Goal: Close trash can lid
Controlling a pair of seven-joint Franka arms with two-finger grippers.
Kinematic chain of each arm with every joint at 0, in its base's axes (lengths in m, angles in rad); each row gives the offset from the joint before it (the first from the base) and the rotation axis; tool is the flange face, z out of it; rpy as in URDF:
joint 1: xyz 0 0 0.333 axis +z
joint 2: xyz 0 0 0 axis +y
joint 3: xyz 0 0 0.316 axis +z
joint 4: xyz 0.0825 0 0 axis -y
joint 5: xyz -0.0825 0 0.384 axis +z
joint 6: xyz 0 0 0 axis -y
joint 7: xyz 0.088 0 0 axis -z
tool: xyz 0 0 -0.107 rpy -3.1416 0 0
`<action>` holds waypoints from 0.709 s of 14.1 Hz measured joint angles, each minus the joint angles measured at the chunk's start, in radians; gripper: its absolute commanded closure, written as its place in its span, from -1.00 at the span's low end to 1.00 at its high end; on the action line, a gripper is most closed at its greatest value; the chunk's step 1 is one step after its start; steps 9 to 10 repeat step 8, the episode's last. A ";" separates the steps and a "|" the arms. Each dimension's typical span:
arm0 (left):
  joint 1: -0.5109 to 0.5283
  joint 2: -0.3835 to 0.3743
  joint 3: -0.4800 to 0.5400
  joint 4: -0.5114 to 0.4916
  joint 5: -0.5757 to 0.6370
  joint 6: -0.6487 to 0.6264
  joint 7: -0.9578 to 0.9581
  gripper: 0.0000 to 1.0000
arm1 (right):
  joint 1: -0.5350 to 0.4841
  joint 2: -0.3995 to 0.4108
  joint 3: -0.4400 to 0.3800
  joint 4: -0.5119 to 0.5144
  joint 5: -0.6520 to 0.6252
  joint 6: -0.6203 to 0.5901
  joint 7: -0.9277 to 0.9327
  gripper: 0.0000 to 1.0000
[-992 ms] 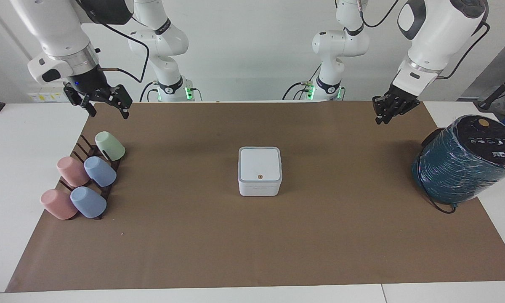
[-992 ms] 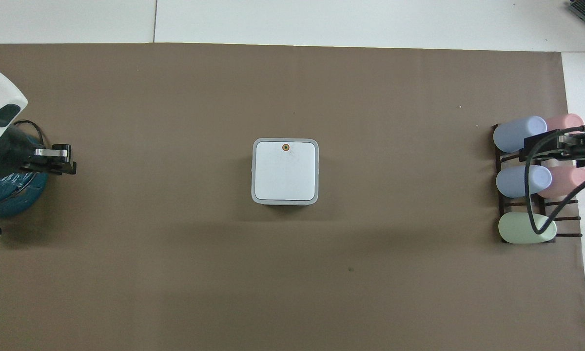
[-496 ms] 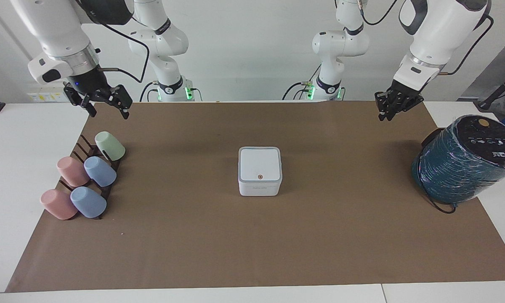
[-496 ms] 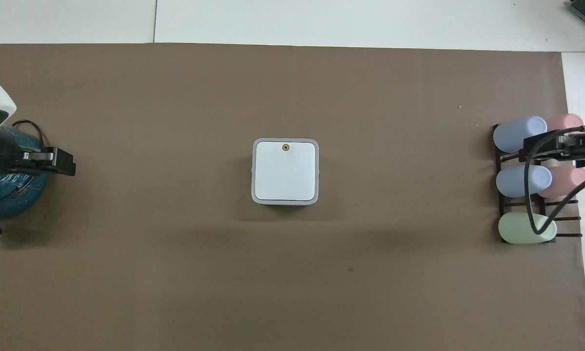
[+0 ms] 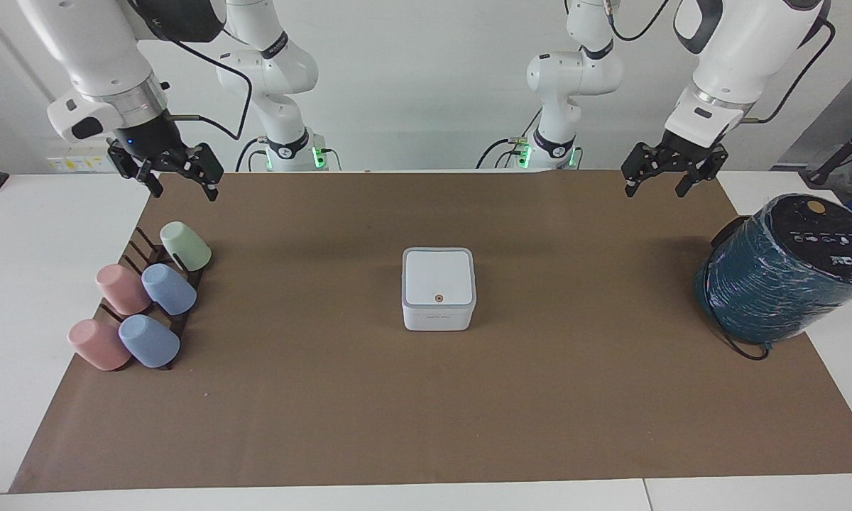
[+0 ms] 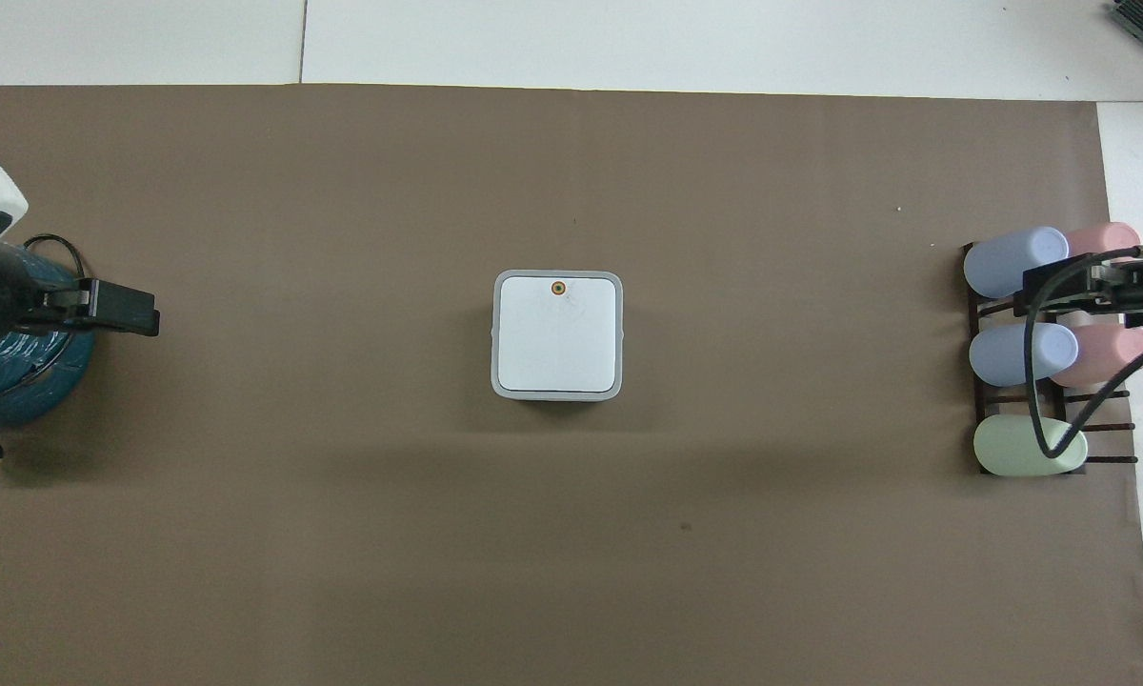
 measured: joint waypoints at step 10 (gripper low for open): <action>0.000 0.000 -0.001 0.000 0.001 -0.010 0.006 -1.00 | 0.000 0.000 0.000 0.000 0.000 0.000 0.000 -1.00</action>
